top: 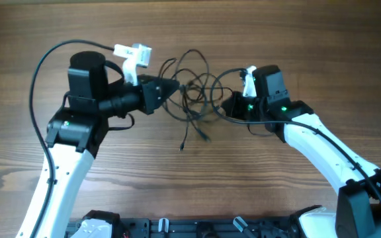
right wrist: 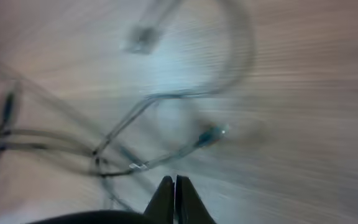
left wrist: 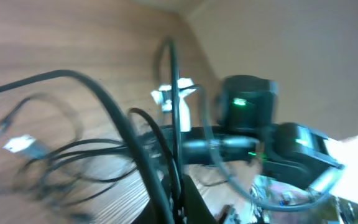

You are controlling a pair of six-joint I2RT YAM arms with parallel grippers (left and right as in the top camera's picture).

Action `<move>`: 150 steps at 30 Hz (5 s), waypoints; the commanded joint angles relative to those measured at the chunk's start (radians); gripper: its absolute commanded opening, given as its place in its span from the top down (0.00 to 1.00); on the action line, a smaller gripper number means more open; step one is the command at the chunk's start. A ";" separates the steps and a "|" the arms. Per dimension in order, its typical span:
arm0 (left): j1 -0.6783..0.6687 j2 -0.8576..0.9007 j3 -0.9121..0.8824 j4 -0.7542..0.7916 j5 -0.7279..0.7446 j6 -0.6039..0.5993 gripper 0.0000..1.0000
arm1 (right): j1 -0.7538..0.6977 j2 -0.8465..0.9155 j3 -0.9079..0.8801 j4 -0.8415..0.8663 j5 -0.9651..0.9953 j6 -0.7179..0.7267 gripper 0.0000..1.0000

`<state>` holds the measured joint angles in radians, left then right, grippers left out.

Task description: Untangle cables

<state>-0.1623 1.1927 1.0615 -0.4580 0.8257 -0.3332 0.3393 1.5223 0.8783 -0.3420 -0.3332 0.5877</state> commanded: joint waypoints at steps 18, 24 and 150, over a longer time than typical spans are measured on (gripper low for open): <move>0.480 -0.016 0.014 -0.242 -0.323 0.068 0.96 | -0.524 -0.008 -0.003 -0.205 0.188 0.014 0.96; 0.478 -0.014 0.014 -0.241 -0.159 0.068 0.96 | -0.606 -0.008 -0.003 -0.163 -0.080 -0.043 0.96; -0.156 0.261 -0.003 -0.257 -0.591 0.100 0.36 | 0.067 0.109 0.097 -0.192 0.031 -0.056 0.96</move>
<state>-0.3202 1.4475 1.0592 -0.7151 0.2466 -0.2222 0.4053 1.6196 0.9916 -0.5407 -0.3389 0.4835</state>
